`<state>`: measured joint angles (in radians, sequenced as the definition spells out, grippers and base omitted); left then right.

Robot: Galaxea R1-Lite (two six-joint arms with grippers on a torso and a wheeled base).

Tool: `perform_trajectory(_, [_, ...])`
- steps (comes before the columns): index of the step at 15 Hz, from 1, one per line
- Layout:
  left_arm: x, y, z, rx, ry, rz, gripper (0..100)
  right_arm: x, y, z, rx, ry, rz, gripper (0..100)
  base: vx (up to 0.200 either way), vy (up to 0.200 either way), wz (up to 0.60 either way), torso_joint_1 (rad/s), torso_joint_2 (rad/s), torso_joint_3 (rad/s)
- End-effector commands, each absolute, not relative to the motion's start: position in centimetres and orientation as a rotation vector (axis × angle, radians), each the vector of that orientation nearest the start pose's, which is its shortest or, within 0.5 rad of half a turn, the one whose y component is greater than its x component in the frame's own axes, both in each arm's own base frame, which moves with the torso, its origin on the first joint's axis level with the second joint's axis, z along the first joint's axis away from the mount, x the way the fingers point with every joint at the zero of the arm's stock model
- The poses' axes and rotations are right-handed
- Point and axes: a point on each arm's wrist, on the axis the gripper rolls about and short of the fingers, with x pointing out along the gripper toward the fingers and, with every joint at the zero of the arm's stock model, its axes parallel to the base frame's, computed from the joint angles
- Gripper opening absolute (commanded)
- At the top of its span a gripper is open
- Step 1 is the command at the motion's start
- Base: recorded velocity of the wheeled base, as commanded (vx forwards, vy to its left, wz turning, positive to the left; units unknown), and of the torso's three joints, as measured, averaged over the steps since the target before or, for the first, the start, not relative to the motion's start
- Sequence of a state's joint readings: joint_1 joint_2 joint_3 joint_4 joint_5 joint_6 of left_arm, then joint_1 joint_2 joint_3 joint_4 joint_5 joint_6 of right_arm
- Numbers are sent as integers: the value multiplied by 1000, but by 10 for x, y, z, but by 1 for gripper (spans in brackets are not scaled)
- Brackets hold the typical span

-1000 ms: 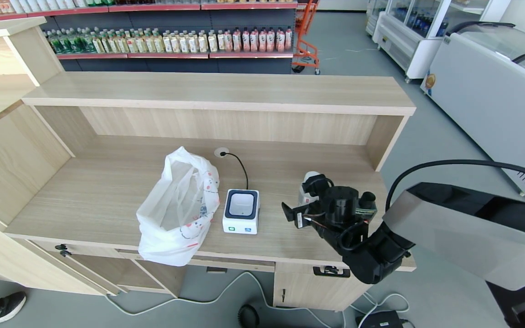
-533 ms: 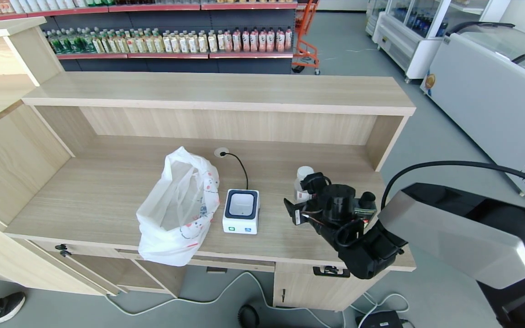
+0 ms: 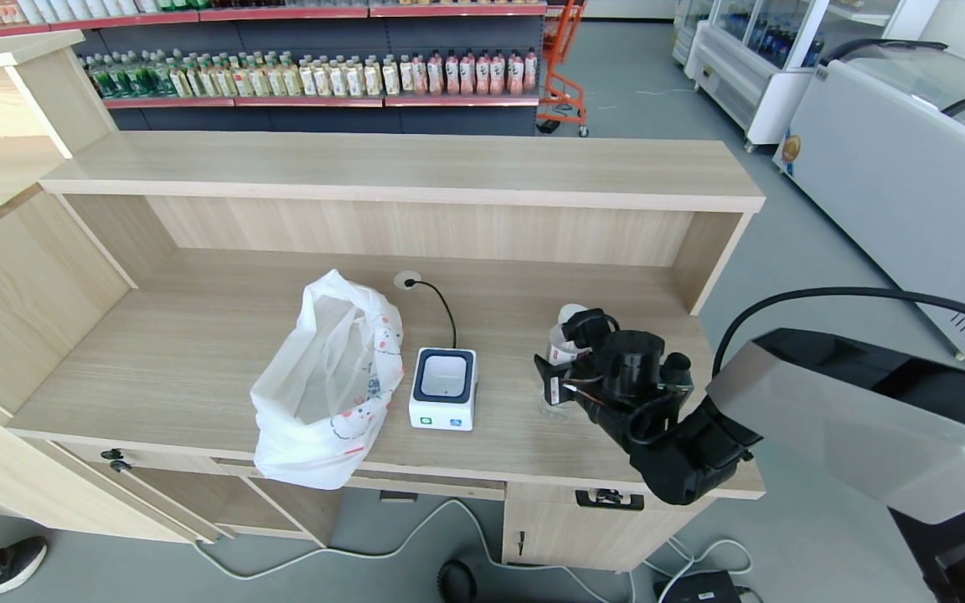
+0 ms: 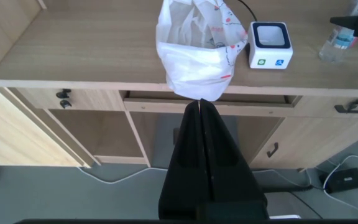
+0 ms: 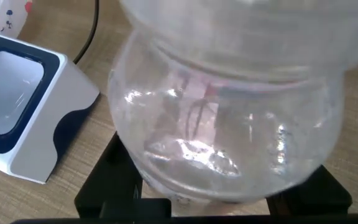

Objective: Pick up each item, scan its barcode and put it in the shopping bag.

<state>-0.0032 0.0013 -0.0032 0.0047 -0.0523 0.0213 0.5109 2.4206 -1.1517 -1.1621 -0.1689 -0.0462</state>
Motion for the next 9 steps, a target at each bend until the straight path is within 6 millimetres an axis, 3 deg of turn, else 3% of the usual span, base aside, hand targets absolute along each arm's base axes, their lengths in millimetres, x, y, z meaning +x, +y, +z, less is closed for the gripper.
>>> perform_trajectory(1, [-23,-1,76,21,2,-55,0,390,215,48,-80,93,346,0,0,0,0,0,0,0])
perform_trajectory(4, [-23,-1,76,21,2,-55,0,378,208,40,-93,144,344,0,0,0,0,0,0,0])
perform_trajectory(9, [-23,-1,76,21,2,-55,0,378,208,31,-95,169,343,0,0,0,0,0,0,0])
